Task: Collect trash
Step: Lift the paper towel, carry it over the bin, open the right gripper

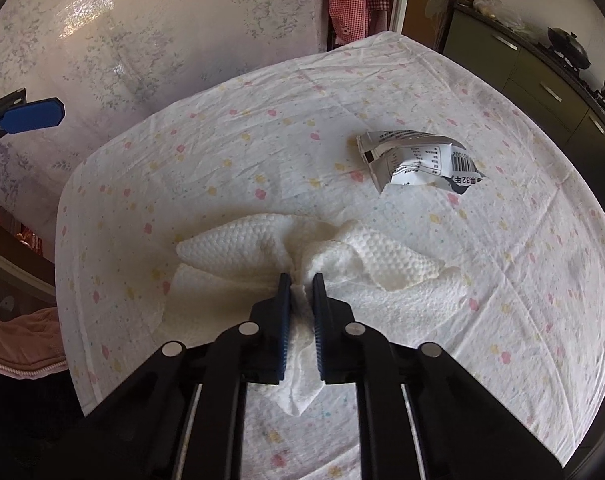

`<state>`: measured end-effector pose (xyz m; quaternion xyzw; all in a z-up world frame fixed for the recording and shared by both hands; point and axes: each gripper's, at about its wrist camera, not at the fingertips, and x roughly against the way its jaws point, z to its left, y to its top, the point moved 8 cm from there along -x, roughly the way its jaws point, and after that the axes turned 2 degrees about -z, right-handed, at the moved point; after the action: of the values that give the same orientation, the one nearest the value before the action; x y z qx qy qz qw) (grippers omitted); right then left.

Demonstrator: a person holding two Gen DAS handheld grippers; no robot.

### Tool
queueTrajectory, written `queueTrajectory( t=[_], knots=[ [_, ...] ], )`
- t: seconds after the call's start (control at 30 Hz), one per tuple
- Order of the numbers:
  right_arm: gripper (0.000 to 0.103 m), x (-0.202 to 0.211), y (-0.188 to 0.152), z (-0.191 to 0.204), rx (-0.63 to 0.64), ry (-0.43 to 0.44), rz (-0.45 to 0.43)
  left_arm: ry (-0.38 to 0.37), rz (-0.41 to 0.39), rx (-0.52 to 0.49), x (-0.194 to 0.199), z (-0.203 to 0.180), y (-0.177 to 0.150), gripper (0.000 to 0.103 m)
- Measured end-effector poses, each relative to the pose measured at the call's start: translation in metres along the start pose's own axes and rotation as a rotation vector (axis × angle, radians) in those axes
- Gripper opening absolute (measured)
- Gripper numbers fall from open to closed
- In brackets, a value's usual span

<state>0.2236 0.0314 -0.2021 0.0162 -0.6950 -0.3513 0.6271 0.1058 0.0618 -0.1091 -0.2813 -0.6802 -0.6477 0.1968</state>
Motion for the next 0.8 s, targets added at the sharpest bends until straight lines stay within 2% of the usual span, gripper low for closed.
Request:
queueTrajectory(
  t=[0.17,0.43,0.8],
  knots=[
    [0.009,0.011,-0.008,-0.002,-0.051,0.02,-0.019,0.0,0.001,-0.005,-0.002,0.0,-0.001,0.098],
    [0.009,0.049,-0.033,-0.013,-0.136,0.003,-0.071,-0.005,0.007,-0.008,-0.006,-0.004,-0.001,0.098],
    [0.009,0.132,-0.071,-0.047,-0.272,-0.108,-0.218,0.042,0.023,-0.031,-0.014,-0.014,0.002,0.098]
  ],
)
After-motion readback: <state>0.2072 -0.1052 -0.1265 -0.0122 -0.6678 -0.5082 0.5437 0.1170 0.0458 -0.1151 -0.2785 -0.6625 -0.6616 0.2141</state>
